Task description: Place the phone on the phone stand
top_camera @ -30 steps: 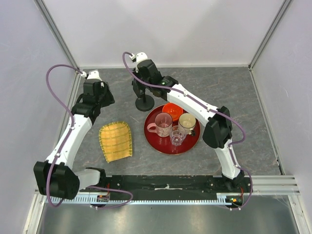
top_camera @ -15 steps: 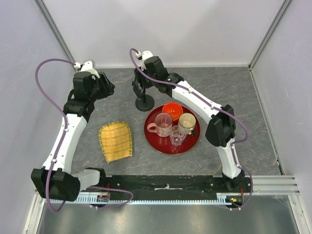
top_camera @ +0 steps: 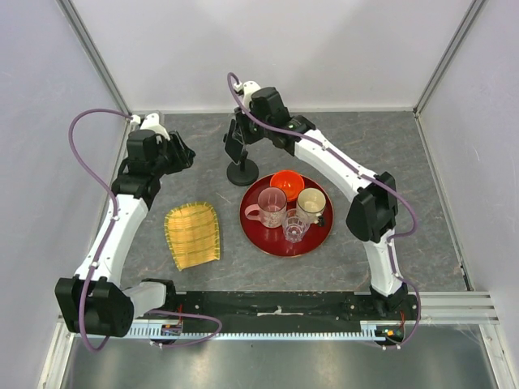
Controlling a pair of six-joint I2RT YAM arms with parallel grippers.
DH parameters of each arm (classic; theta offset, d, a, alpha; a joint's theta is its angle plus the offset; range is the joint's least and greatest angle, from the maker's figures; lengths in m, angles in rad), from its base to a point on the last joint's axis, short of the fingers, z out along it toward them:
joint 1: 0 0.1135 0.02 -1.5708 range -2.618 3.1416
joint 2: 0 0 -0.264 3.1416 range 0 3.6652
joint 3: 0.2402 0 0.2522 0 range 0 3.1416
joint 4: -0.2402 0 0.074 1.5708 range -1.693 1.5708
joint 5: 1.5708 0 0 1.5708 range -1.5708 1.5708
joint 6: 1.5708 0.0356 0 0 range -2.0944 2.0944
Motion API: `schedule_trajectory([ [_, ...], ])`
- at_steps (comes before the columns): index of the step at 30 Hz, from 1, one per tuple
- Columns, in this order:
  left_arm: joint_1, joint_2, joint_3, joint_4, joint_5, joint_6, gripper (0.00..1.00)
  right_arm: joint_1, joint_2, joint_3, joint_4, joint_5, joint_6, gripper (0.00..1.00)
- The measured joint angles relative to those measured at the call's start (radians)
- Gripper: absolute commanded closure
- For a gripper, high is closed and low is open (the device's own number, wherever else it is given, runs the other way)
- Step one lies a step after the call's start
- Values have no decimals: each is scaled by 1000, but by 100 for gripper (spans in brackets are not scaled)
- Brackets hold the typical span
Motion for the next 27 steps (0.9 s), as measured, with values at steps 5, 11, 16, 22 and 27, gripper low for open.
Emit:
schedule_trajectory([
  [5,0,-11,-13,24,41,0,47,-66,-15,8,-11,-39,-19,100],
  [11,0,-21,-26,57,103,-13,47,-208,-100,-53,-83,-10,-91,100],
  [16,0,-25,-47,90,187,-44,43,-411,-280,-203,-111,12,-162,100],
  [22,0,-24,-67,143,320,-96,40,-737,-609,-460,-114,-2,-286,100],
  [27,-18,-23,-84,190,391,-134,40,-1041,-757,-593,-123,-87,-348,100],
])
